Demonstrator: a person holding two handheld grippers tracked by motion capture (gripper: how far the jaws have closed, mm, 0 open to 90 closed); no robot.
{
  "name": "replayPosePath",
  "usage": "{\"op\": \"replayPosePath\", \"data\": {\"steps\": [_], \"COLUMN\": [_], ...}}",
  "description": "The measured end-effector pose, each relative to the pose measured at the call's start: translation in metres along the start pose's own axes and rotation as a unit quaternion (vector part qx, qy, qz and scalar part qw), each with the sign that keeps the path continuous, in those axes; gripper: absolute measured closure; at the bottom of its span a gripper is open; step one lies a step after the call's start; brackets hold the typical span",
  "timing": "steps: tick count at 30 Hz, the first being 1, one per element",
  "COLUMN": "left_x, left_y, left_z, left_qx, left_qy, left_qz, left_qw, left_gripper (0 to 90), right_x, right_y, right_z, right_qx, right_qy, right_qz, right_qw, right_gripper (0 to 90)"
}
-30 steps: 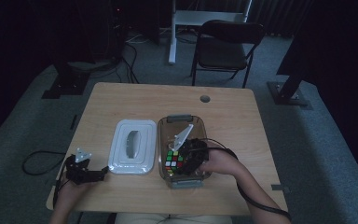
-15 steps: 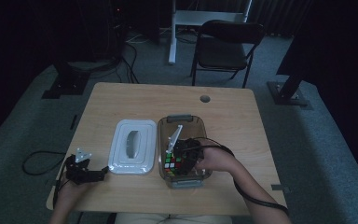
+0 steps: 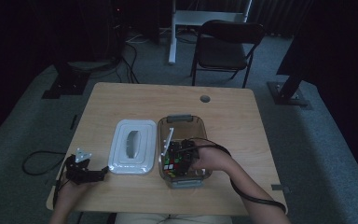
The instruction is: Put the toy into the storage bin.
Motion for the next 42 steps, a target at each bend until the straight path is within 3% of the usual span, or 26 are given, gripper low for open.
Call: {"op": "replayPosePath", "data": {"steps": [12, 31, 39, 42], "left_x": [0.000, 0.000, 0.000, 0.000], "left_y": [0.000, 0.000, 0.000, 0.000], "left_z": [0.000, 0.000, 0.000, 0.000], "left_qx": [0.000, 0.000, 0.001, 0.001], "left_qy": [0.000, -0.001, -0.003, -0.003], "left_qz": [0.000, -0.001, -0.002, -0.002], "left_qw": [1.0000, 1.0000, 1.0000, 1.0000], "left_gripper": [0.8, 0.8, 0.8, 0.8], "right_x": [0.001, 0.003, 0.002, 0.002], "right_y": [-0.007, -0.017, -0.012, -0.008], "right_z": [0.006, 0.014, 0.014, 0.014], "right_qx": [0.034, 0.081, 0.063, 0.044], "right_qy": [0.002, 0.015, -0.001, -0.003], "right_qz": [0.010, 0.003, 0.014, 0.014], "right_qw": [0.9994, 0.9966, 0.9979, 0.9989], "right_gripper": [33.7, 33.3, 29.7, 28.0]}}
Point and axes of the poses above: each handheld gripper's, and its own axes: y roughly backward along the jaws, z roughly out of its top, x roughly to its left, the point moved 3 cm from there along -y, roughly forward along the jaws, and after that the axes turned 2 degrees about z, right-handed, at the moved point
